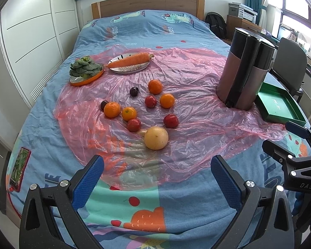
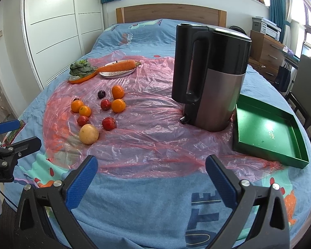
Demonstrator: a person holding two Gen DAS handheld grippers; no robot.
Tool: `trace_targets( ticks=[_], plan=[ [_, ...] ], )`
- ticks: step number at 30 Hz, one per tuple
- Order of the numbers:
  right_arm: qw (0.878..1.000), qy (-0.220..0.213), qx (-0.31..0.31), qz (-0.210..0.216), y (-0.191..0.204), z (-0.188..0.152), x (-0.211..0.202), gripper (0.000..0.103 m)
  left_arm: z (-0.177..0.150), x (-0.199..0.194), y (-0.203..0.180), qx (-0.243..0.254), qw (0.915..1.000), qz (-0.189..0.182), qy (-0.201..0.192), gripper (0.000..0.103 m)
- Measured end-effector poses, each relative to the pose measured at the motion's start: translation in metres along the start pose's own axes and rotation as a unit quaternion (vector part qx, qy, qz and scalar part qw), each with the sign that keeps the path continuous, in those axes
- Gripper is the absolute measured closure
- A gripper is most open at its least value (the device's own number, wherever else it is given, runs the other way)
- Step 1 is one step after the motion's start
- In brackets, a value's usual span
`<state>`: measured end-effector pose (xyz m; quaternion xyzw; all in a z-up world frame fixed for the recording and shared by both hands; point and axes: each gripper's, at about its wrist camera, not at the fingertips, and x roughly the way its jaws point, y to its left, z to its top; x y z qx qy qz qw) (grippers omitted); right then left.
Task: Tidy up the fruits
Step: 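Grasp the grapefruit with the left tool while the right tool grasps a red apple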
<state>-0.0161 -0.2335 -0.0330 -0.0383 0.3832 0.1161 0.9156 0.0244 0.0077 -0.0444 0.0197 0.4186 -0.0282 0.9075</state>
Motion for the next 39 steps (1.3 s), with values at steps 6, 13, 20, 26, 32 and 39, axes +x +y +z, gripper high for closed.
trace_targets(
  ticks=[6, 13, 20, 26, 32, 39],
  plan=[
    [1.0, 0.008, 0.008, 0.005, -0.004, -0.003, 0.01, 0.0, -0.001, 0.012, 0.001, -0.001, 1.0, 0.002, 0.006, 0.002],
    [1.0, 0.018, -0.004, 0.022, 0.001, -0.002, 0.027, 0.0, -0.003, 0.028, 0.012, -0.015, 0.9998, 0.008, 0.004, 0.002],
    [0.998, 0.018, -0.024, 0.064, 0.018, 0.014, 0.054, 0.0, -0.007, 0.051, 0.029, -0.025, 0.9996, 0.012, 0.005, 0.003],
    [0.993, 0.027, -0.038, 0.106, 0.035, 0.035, 0.09, 0.0, -0.007, 0.072, 0.026, 0.003, 0.9999, 0.01, 0.003, 0.019],
    [0.988, 0.054, -0.046, 0.138, 0.052, 0.053, 0.132, 0.0, -0.004, 0.087, 0.013, 0.041, 0.9986, 0.025, -0.02, 0.023],
    [0.982, 0.088, -0.04, 0.16, 0.066, 0.058, 0.172, 0.0, -0.003, 0.104, -0.003, 0.08, 0.9942, 0.053, -0.049, 0.025]
  ],
)
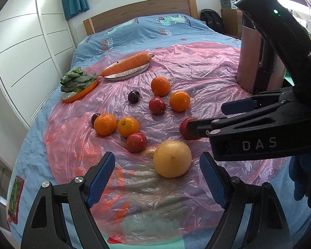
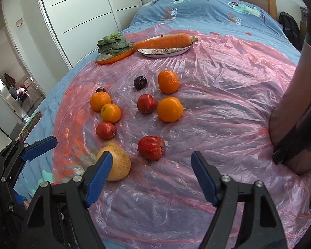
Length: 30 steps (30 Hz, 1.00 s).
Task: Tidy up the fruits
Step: 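Grasp the grapefruit with the left tool while the right tool grasps a red apple, then carry the grapefruit and red apple past the kettle over the green tray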
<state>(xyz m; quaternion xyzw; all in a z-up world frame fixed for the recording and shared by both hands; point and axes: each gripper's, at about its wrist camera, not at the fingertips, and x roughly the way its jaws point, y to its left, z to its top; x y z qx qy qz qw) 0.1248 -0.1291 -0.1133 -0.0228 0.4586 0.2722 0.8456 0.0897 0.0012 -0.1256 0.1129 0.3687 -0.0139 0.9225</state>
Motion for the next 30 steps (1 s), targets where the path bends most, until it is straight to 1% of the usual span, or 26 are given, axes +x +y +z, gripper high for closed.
trace_targets(
  ticks=[2, 6, 9, 12, 14, 15, 17, 19, 21, 24, 27, 30],
  plan=[
    [1.0, 0.009, 0.006, 0.004, -0.002, 0.001, 0.009, 0.0, 0.001, 0.007, -0.002, 0.007, 0.9999, 0.006, -0.003, 0.027],
    [1.0, 0.029, 0.01, 0.007, -0.002, 0.004, 0.026, 0.0, 0.002, 0.021, -0.003, 0.006, 0.9999, 0.011, 0.004, 0.03],
    [0.999, 0.043, 0.013, 0.008, -0.003, 0.006, 0.036, 0.0, 0.001, 0.03, -0.003, 0.006, 0.9999, 0.004, 0.012, 0.035],
    [0.998, 0.056, 0.019, 0.012, -0.003, 0.007, 0.044, 0.009, 0.002, 0.036, -0.004, 0.003, 0.9997, -0.016, 0.019, 0.044],
    [0.998, 0.063, 0.021, 0.011, -0.004, 0.008, 0.048, 0.021, 0.004, 0.039, -0.006, 0.003, 0.9993, -0.029, 0.022, 0.051],
    [0.997, 0.067, 0.021, 0.01, -0.004, 0.009, 0.05, 0.023, 0.004, 0.04, -0.008, 0.002, 0.9992, -0.033, 0.024, 0.052],
    [0.997, 0.074, 0.017, 0.01, -0.003, 0.011, 0.053, 0.034, 0.004, 0.044, -0.008, -0.002, 0.9985, -0.045, 0.031, 0.055],
    [0.997, 0.082, 0.006, 0.007, -0.001, 0.012, 0.057, 0.042, 0.002, 0.048, -0.006, -0.008, 0.9976, -0.054, 0.042, 0.055],
    [0.996, 0.088, -0.005, 0.003, 0.001, 0.012, 0.06, 0.044, 0.0, 0.053, -0.005, -0.013, 0.9968, -0.058, 0.054, 0.055],
    [0.996, 0.09, -0.005, 0.007, -0.001, 0.012, 0.062, 0.044, -0.003, 0.062, -0.001, -0.026, 0.9945, -0.071, 0.071, 0.056],
    [0.996, 0.093, -0.001, 0.017, -0.005, 0.013, 0.065, 0.044, -0.004, 0.065, 0.003, -0.044, 0.9922, -0.088, 0.076, 0.056],
    [0.995, 0.09, 0.01, 0.035, -0.011, 0.013, 0.065, 0.044, -0.005, 0.069, 0.009, -0.065, 0.989, -0.107, 0.079, 0.056]
  ],
)
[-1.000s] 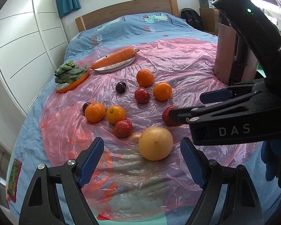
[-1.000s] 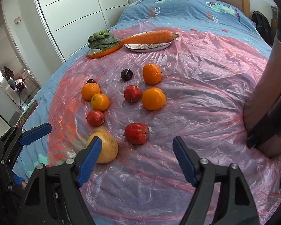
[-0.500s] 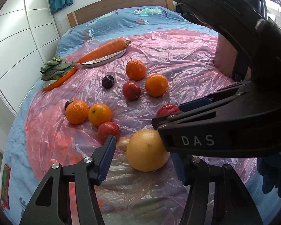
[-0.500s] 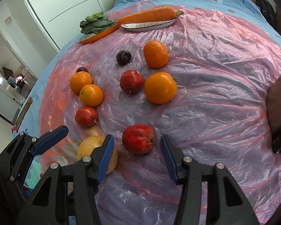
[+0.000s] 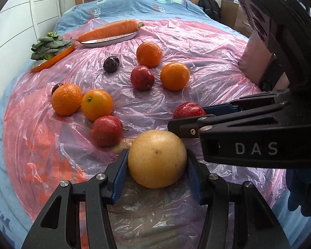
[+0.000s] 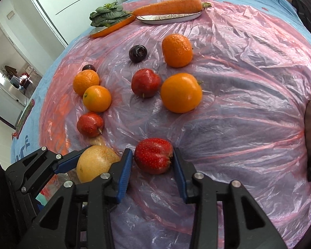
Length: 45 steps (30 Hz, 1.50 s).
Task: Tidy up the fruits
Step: 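Carry the grapefruit and red apple past the kettle over the green tray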
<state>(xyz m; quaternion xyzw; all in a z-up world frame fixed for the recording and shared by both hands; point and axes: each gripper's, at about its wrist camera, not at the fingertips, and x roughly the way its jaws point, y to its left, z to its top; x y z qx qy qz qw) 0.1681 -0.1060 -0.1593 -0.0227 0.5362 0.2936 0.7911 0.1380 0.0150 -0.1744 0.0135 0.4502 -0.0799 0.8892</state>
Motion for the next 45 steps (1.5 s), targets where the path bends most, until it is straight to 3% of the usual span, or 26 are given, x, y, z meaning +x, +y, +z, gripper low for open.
trace_targets(
  ticks=[16, 25, 32, 38, 45],
  plan=[
    [0.994, -0.056, 0.043, 0.086, -0.021, -0.013, -0.021, 0.045, 0.002, -0.006, 0.025, -0.084, 0.9935, -0.075, -0.014, 0.057],
    [0.992, -0.077, 0.041, 0.089, -0.01, -0.02, -0.051, 0.045, 0.003, -0.024, 0.027, -0.099, 0.9922, -0.072, -0.023, 0.057],
    [0.993, -0.08, 0.05, 0.071, -0.018, -0.045, -0.089, 0.045, 0.01, -0.051, 0.014, -0.08, 0.9937, -0.074, -0.024, 0.057],
    [0.992, -0.092, 0.083, 0.028, -0.054, -0.083, -0.139, 0.045, 0.024, -0.073, -0.037, -0.036, 0.992, -0.12, -0.017, 0.057],
    [0.979, -0.138, 0.141, -0.053, -0.124, -0.126, -0.212, 0.045, 0.052, -0.085, -0.139, 0.029, 0.9752, -0.219, -0.009, 0.057]
  ],
)
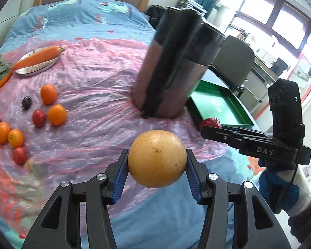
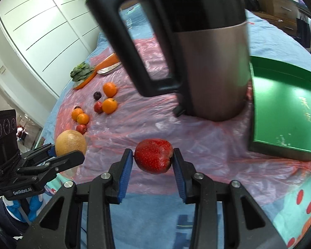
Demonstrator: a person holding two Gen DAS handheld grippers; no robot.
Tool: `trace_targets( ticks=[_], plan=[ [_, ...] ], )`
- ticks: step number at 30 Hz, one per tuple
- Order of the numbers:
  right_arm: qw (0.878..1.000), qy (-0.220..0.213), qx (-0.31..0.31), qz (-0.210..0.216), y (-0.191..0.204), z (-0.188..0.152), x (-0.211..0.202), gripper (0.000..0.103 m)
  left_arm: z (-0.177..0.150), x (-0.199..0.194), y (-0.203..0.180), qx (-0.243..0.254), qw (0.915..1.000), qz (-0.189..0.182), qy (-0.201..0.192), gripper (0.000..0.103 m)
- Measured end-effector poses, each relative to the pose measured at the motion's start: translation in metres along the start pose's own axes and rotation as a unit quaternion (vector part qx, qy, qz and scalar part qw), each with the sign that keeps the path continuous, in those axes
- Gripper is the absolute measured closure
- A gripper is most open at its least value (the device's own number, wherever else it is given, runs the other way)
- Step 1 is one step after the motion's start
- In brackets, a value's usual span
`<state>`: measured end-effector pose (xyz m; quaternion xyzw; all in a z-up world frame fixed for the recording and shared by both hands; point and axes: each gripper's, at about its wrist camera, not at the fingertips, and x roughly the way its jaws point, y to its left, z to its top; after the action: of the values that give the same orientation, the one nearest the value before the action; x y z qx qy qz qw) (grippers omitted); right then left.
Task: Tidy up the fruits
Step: 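Carry the grapefruit and red apple past the kettle over the green tray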
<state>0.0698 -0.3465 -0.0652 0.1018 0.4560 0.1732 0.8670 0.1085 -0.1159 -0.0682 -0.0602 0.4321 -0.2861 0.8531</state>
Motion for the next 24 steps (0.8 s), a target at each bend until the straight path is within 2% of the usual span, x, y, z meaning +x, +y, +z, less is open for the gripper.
trace_targets(
  ticks=[3, 8, 15, 20, 24],
  plan=[
    [0.999, -0.027, 0.013, -0.035, -0.034, 0.006, -0.026, 0.045, 0.019, 0.019, -0.039, 0.022, 0.9993, -0.031, 0.003, 0.057],
    [0.993, -0.067, 0.043, -0.088, -0.091, 0.018, -0.051, 0.045, 0.049, 0.062, -0.096, 0.069, 0.9963, -0.051, 0.005, 0.057],
    [0.983, -0.098, 0.077, -0.135, -0.165, 0.03, -0.049, 0.045, 0.08, 0.134, -0.146, 0.131, 0.9907, -0.031, 0.015, 0.057],
    [0.978, -0.103, 0.078, -0.165, -0.21, 0.039, -0.035, 0.045, 0.099, 0.18, -0.153, 0.139, 0.9901, -0.006, 0.017, 0.057],
    [0.973, -0.105, 0.075, -0.193, -0.241, 0.048, -0.024, 0.045, 0.092, 0.21, -0.152, 0.146, 0.9888, 0.01, 0.027, 0.057]
  ],
)
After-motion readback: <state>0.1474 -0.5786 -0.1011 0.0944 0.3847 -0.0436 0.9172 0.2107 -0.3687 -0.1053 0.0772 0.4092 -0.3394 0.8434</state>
